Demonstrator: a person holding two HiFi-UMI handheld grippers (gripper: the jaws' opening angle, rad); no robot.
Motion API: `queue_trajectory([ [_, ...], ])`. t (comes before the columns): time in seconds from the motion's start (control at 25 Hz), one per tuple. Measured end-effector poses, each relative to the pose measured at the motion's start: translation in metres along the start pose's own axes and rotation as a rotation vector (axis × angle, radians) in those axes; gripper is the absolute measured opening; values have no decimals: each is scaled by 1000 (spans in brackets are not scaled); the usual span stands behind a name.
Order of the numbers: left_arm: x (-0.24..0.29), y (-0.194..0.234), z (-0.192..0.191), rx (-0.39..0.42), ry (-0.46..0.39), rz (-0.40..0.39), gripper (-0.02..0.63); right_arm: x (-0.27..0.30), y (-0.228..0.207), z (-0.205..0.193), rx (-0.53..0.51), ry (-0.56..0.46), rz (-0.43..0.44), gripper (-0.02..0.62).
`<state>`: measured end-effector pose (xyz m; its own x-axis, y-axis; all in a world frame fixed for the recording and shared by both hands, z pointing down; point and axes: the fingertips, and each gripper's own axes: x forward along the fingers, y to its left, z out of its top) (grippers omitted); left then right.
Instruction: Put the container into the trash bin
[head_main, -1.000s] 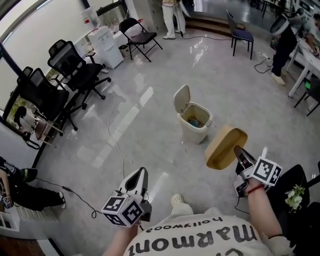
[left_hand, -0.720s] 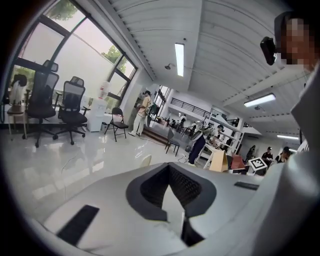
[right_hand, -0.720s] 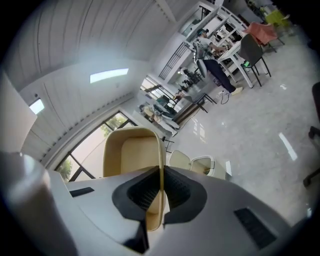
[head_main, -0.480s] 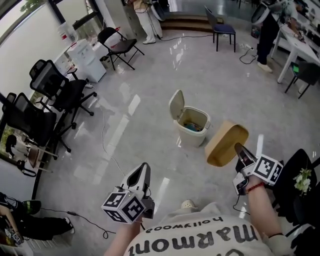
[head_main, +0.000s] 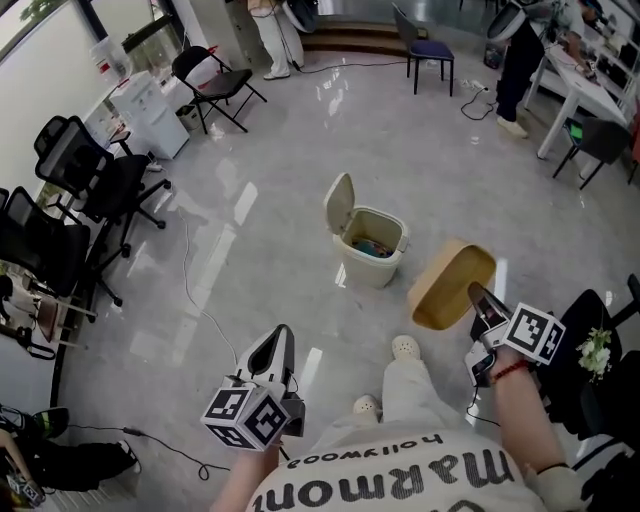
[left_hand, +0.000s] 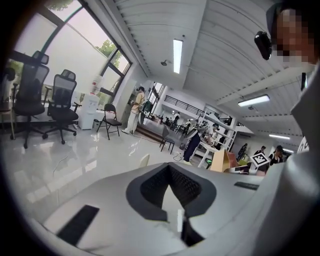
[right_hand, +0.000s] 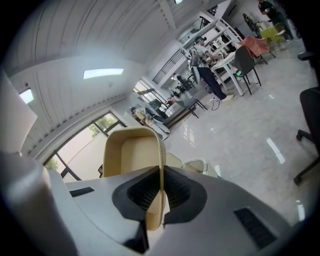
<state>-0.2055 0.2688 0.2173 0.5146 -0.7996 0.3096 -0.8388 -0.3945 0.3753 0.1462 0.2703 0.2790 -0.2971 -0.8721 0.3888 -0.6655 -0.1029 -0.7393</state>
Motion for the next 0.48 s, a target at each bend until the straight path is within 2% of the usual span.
queue_trajectory([
  [0.2, 9, 12, 4, -37, -4, 38, -4, 29, 10, 6, -9, 38, 28, 14],
  [0.48, 35, 21, 23, -31, -35, 97, -4, 76, 16, 34, -14, 60, 72, 14],
])
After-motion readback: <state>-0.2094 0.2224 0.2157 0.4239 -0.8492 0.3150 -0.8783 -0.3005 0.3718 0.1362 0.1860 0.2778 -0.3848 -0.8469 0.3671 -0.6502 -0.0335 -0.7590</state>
